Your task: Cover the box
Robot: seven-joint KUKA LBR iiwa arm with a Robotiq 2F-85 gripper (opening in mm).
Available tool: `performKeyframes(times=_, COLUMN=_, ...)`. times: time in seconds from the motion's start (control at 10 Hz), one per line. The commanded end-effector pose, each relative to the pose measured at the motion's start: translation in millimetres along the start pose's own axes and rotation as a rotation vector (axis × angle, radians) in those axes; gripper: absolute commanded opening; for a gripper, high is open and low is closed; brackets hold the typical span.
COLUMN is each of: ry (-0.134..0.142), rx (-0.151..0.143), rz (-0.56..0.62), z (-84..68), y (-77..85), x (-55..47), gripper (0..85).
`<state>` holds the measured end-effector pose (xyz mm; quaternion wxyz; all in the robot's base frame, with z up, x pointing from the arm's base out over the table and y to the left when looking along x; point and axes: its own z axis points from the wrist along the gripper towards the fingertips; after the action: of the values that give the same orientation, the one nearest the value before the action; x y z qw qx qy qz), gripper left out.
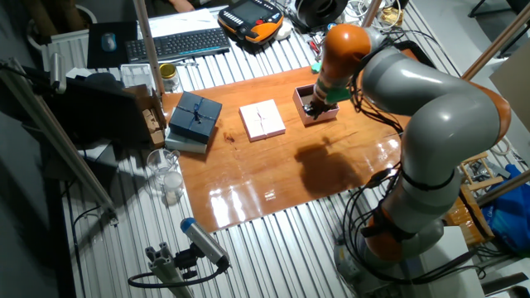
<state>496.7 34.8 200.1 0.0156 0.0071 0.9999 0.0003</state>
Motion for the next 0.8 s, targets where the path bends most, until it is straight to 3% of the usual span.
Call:
performKeyframes(times=0.0, ry=0.008, rx=-0.012, rz=-0.004, z=1.1, y=1.0, x=-0.7, gripper=0.0)
performKeyframes(times=0.4, ry=-0.001, rx=-0.032, rz=-0.015, z=18.2, y=15.3, x=3.6, gripper=0.0)
performKeyframes(times=0.7, ry=0.020, rx=-0.016, rz=0.007, z=11.9, y=42.6, x=0.1, gripper=0.0)
